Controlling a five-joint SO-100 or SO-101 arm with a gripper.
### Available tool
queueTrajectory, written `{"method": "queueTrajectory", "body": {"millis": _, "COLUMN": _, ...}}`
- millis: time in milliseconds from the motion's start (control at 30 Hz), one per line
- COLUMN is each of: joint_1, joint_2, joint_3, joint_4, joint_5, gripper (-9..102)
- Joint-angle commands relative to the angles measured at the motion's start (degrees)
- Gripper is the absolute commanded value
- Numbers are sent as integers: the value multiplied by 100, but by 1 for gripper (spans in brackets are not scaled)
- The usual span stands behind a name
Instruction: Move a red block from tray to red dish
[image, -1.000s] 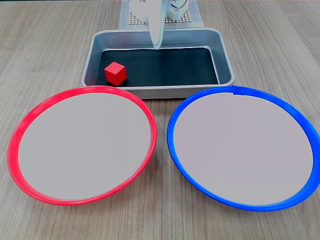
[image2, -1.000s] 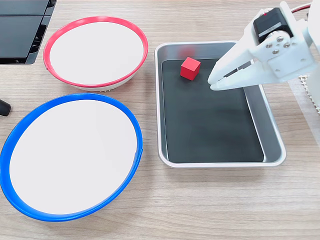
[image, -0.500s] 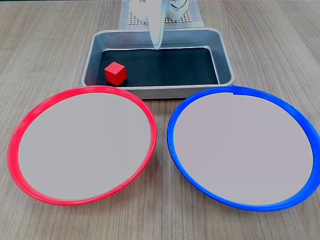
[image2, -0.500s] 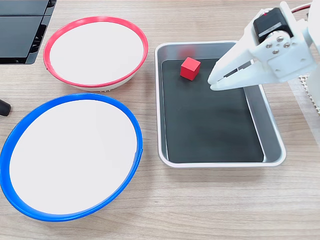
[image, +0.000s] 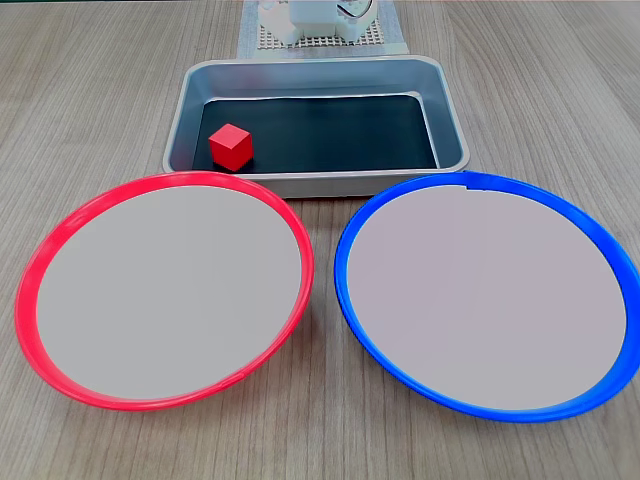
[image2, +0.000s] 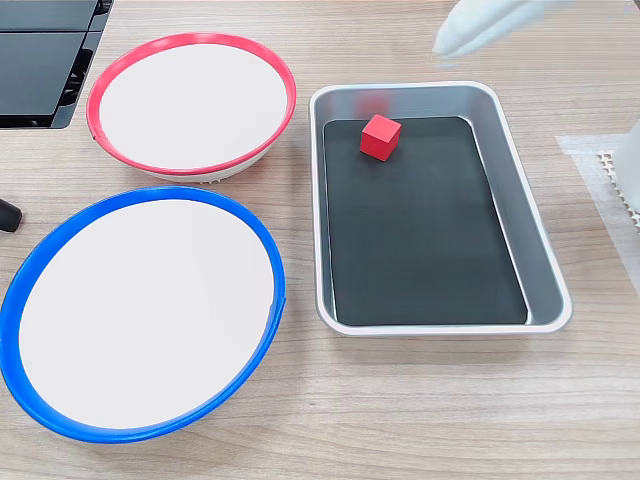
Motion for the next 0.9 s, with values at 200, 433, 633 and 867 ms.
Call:
{"method": "queueTrajectory", "body": {"millis": 200, "joint_1": 861, "joint_2": -2742, "joint_3": -1477, "joint_4": -79, "joint_5": -3032, "gripper": 6}}
{"method": "queueTrajectory", "body": {"millis": 433, "joint_1": 1582, "joint_2": -3155, "joint_3": 132, "joint_4": -2224, "joint_5": -4465, "gripper": 17}}
{"method": "queueTrajectory", "body": {"millis": 633, "joint_1": 1538, "joint_2": -3823, "joint_3": 97, "joint_4": -2338, "joint_5": -4482, "gripper": 23}}
{"method": "queueTrajectory", "body": {"millis": 867, "joint_1": 1415, "joint_2": -4271, "joint_3": 211, "joint_4": -2804, "joint_5": -4447, "gripper": 22}}
